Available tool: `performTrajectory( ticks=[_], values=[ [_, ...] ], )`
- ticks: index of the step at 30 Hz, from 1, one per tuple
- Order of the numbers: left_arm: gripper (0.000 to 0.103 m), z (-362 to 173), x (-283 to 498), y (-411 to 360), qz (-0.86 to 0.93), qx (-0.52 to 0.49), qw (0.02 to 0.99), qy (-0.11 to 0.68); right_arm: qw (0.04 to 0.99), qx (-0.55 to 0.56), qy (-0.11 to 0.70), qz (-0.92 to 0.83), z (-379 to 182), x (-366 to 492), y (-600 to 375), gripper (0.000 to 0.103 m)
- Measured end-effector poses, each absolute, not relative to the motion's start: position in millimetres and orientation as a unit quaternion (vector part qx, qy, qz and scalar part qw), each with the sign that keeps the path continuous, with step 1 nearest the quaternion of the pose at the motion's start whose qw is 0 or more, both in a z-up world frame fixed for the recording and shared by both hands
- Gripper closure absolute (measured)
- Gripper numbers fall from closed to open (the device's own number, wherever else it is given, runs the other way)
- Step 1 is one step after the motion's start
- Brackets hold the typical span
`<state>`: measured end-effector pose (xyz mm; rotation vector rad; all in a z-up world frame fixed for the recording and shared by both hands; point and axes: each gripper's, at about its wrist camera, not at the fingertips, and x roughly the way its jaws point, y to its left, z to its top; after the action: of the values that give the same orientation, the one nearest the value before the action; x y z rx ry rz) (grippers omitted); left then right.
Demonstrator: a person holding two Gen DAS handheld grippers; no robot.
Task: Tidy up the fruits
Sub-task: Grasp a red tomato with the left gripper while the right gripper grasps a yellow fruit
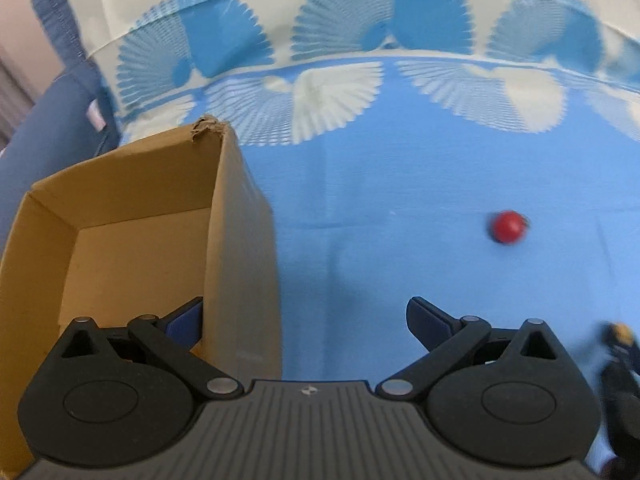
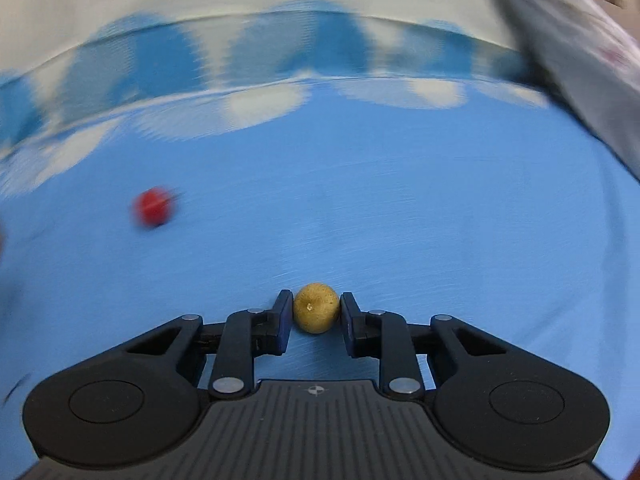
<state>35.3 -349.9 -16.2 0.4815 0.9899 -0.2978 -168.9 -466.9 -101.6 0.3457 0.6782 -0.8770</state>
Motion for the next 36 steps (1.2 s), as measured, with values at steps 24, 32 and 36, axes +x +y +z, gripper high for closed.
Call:
performTrajectory(
  ticks=[24, 32, 36],
  values=[
    [0.007, -97, 50, -484, -0.374, 0.240, 0.770, 0.458, 0.784, 0.215, 0.262, -0.521, -117, -207, -520, 0.077],
    [0.069, -76, 43, -464, -0.370, 0.219, 0.778, 0.457, 0.785, 0.215, 0.255, -0.522, -115, -207, -519, 0.077],
    [0.069, -46, 23, -441, -0.370, 0.217, 0.788, 0.441, 0.795, 0.211, 0.233, -0.518, -107, -208, -512, 0.077]
  ],
)
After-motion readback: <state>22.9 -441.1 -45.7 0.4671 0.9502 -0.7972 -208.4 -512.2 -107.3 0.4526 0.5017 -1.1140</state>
